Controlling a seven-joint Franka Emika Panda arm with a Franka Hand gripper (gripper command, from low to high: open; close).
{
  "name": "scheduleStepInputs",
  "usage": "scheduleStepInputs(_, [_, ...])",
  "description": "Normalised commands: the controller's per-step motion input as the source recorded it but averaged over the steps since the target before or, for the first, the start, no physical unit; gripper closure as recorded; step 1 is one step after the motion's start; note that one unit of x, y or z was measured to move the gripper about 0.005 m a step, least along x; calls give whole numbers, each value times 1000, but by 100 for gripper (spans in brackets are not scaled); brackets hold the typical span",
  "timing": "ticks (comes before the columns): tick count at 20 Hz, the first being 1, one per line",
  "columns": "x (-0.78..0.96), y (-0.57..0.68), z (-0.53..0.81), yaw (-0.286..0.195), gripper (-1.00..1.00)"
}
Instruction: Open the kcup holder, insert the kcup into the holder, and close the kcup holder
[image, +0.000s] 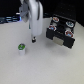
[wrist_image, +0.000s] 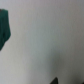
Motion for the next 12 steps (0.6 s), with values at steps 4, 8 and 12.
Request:
scheduleStepInputs(4, [-301,-509,-526,-201,-100])
scheduleStepInputs(8, [-305,-449,-529,-198,-100])
scheduleStepInputs(12, [-274,-355,-512,-198,-100])
